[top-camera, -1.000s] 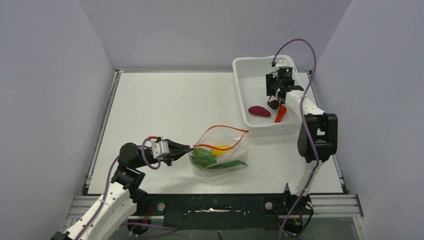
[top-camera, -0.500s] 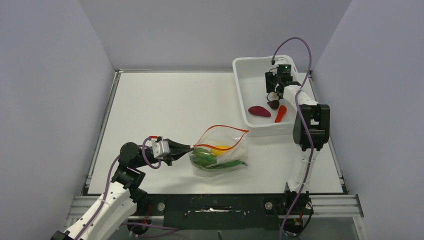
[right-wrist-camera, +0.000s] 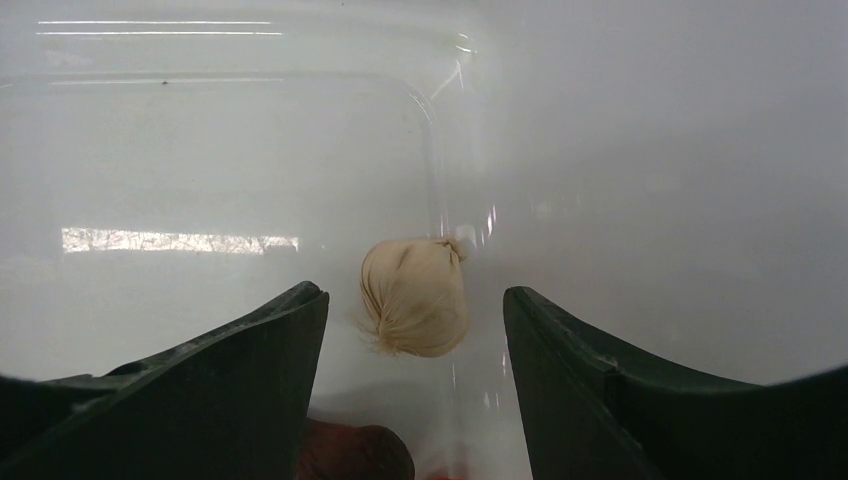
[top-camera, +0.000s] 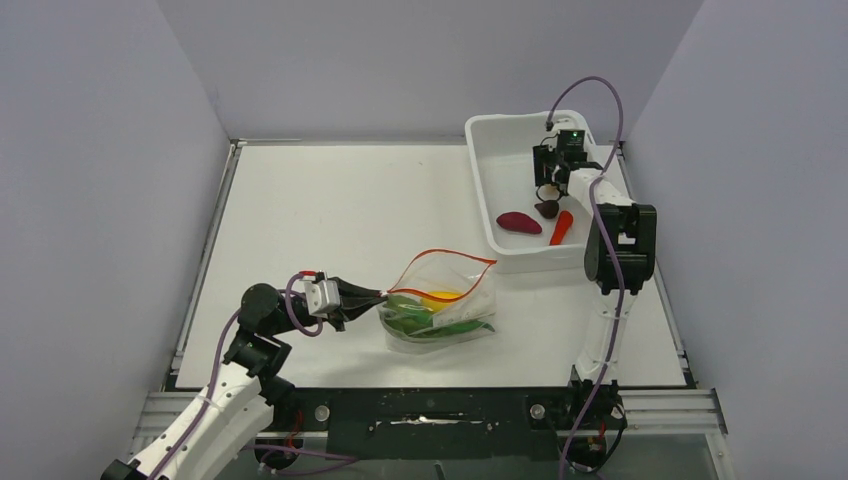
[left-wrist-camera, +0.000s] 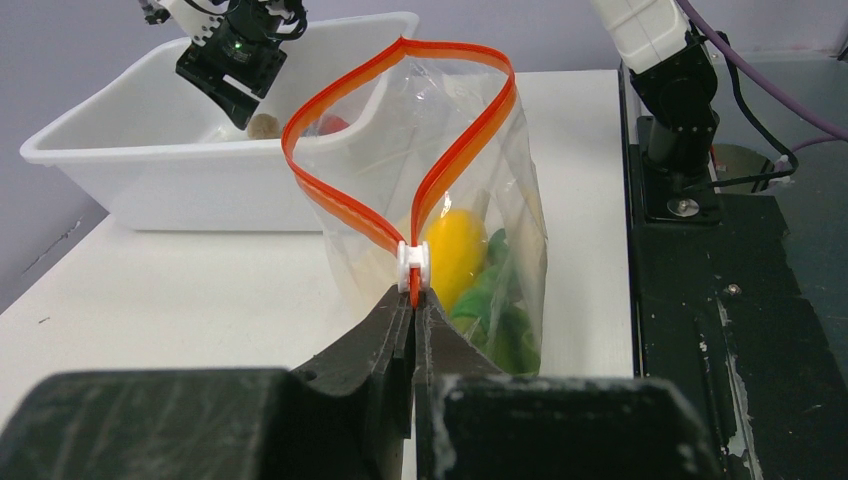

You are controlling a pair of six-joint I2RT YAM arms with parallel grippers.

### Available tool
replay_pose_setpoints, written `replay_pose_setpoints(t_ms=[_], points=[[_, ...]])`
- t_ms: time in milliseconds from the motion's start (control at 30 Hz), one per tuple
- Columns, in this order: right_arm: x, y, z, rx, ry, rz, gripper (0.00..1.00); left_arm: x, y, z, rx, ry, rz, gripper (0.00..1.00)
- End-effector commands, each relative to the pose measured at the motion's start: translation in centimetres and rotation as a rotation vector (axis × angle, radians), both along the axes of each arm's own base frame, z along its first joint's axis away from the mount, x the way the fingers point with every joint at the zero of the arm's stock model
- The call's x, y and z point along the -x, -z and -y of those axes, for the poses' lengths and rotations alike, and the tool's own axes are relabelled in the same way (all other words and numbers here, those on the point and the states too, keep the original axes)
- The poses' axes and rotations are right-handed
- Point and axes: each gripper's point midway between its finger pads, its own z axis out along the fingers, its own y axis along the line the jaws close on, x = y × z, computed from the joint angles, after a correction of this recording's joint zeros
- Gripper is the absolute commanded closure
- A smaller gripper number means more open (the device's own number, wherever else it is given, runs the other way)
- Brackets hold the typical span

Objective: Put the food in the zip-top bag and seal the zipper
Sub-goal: Pick up the fake vegetable from the bin.

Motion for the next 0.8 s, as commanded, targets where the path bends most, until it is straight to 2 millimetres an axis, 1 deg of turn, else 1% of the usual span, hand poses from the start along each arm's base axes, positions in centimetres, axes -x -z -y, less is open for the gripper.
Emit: replay_pose_setpoints(t_ms=[0, 100, 233, 333, 433, 500, 600, 767], points=[[-1.7, -0.9, 0.1, -0.018, -0.009, 0.044, 0.34, 0.0, -2.5, 0.1, 0.027, 0.002, 0.070, 1.00], [-1.8, -0.2, -0.1, -0.024, -0.024, 0.031, 0.34, 0.0, -2.5, 0.1, 0.027, 0.001, 0.069, 1.00], [-1.9, 0.7, 0.2, -0.022, -0.018, 0.005, 0.34, 0.1, -2.6, 0.1, 0.028, 0.004, 0.073, 1.00], [-1.9, 1.3, 0.0, -0.029, -0.026, -0.011, 0.40, 0.1, -2.7, 0.1, 0.029, 0.003, 0.077, 1.00], [-1.8, 1.5, -0.2, -0.037, -0.034, -0.014, 0.50, 0.1, -2.6, 0.0, 0.027, 0.001, 0.079, 1.00], [-1.8, 1.2, -0.2, -0.040, -0.035, -0.007, 0.56, 0.1, -2.7, 0.0, 0.027, 0.002, 0.081, 1.00], [-1.8, 0.7, -0.3, -0.041, -0.039, 0.009, 0.63, 0.1, -2.7, 0.0, 0.027, 0.001, 0.082, 1.00], [-1.7, -0.6, -0.6, -0.048, -0.050, 0.031, 0.67, 0.1, -2.6, 0.0, 0.026, 0.001, 0.080, 1.00]])
